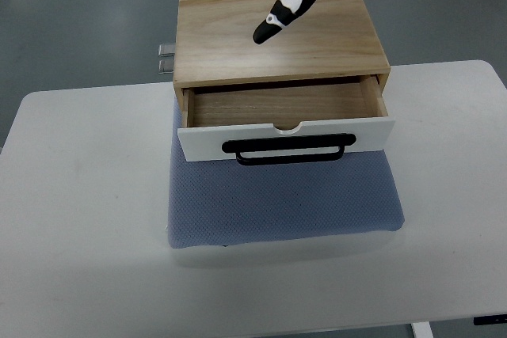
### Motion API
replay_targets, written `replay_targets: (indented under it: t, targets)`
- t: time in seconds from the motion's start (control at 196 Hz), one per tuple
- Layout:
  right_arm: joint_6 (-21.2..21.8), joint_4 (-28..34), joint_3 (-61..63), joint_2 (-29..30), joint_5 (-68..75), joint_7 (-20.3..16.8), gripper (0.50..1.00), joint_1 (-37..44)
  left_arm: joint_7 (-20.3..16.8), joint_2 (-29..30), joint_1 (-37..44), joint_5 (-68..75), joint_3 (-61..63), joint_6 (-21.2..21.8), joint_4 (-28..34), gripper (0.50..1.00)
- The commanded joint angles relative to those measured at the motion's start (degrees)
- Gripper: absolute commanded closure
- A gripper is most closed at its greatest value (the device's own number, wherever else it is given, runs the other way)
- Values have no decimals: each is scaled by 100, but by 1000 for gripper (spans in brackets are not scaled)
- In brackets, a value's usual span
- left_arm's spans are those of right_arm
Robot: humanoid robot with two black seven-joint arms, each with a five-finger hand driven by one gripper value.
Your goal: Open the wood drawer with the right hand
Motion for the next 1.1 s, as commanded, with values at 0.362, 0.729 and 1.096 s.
replay_targets:
  t: [0.362, 0.729, 1.096]
  targets:
    - [-1972, -2603, 3513, 945, 439, 1317, 560, -2965, 5, 0, -2, 0, -3, 5, 4, 500]
    - [-2429, -3209, 4233, 1543, 791, 1335, 560, -3958, 5, 0, -2, 0, -3, -4, -5, 500]
    - [-2253, -3640, 4251, 1947, 799, 1353, 556, -4582, -4, 0, -2, 0, -3, -4, 4, 500]
